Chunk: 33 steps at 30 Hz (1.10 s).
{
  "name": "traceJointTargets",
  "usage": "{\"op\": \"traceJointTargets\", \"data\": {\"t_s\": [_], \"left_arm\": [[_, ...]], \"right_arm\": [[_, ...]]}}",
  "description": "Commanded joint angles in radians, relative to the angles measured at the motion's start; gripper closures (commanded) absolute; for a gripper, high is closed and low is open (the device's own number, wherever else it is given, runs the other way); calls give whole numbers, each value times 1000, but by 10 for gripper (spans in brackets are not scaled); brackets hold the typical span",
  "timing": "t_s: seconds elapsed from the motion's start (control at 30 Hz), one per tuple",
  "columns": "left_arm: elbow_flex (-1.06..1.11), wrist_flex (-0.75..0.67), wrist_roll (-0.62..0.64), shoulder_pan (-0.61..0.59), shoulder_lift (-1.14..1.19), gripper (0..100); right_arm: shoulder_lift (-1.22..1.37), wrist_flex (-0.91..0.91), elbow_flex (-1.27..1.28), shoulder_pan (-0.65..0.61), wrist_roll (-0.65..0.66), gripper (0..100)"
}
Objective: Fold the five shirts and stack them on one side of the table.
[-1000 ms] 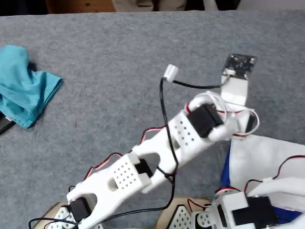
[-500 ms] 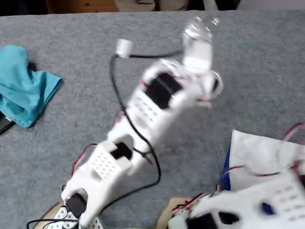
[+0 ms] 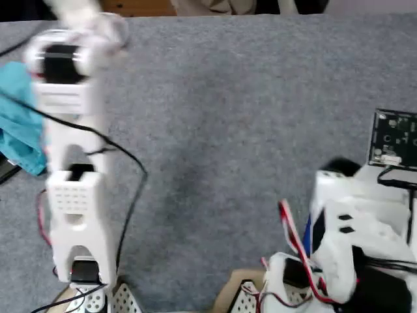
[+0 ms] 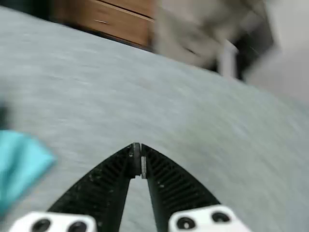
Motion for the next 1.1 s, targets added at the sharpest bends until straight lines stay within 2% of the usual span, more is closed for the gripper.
{"op": "traceJointTargets", "data": {"t_s": [0.0, 0.13, 0.23, 0.4, 0.47, 0.63, 0.87, 1.07], "left_arm": [[6, 12, -11, -190, -48, 981], [114, 12, -11, -334, -48, 981], [190, 12, -11, -410, -51, 981], [284, 11, -14, -471, -50, 981], [315, 11, -51, -476, -48, 981], [411, 11, -195, -476, -48, 981], [542, 9, -299, -480, -48, 974], [646, 8, -307, -566, -47, 819]], "right_arm": [[81, -58, -114, -232, -106, 992], [199, -129, -148, -423, -161, 992], [298, -206, -142, -510, -190, 992], [446, -327, -148, -633, -199, 992], [498, -367, -147, -668, -199, 991], [625, -460, -140, -691, -189, 990], [823, -543, -147, -685, -43, 990], [891, -540, -142, -685, 75, 990]]}}
